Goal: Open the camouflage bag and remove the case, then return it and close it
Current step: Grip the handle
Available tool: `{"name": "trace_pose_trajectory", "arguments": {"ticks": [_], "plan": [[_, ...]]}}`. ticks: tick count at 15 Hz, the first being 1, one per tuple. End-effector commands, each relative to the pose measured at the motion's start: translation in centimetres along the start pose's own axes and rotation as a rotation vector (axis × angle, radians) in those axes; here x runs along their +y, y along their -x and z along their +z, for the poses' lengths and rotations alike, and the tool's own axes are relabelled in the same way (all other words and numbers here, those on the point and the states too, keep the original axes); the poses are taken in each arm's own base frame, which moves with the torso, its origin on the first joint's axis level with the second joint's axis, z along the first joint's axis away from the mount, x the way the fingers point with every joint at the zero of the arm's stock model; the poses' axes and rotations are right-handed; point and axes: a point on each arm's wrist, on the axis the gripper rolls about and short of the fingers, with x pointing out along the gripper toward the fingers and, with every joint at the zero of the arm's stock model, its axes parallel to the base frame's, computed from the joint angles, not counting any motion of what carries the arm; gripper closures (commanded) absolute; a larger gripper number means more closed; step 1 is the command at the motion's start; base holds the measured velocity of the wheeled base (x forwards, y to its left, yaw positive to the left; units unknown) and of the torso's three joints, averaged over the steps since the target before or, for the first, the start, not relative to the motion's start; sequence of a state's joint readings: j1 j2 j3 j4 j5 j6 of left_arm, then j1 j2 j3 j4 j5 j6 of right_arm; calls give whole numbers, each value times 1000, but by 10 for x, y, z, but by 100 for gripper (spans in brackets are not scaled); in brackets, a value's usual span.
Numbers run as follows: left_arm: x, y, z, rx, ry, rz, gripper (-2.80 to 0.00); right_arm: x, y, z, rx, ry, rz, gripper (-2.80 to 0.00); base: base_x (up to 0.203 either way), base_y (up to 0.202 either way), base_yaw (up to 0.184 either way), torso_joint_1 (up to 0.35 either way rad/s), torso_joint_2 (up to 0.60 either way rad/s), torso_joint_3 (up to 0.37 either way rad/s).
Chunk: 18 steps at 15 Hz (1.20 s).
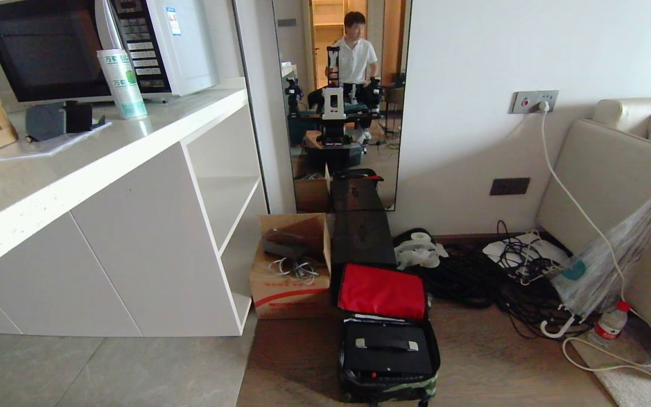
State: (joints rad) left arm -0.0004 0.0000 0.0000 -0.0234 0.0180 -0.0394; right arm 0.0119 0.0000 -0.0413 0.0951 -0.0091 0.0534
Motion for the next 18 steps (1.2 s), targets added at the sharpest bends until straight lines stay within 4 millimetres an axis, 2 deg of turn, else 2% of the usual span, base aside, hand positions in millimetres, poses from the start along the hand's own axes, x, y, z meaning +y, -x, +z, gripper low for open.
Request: {"name": "trace_pose_trajectory", "arguments": {"ticks": [1, 18], "plan": [[0, -1, -2, 8, 0, 1, 0, 0, 0, 0, 1, 0, 0, 0, 0, 0, 0, 0, 0, 0], [0, -1, -2, 8, 0, 1, 0, 0, 0, 0, 1, 0, 0, 0, 0, 0, 0, 0, 0, 0]]}}
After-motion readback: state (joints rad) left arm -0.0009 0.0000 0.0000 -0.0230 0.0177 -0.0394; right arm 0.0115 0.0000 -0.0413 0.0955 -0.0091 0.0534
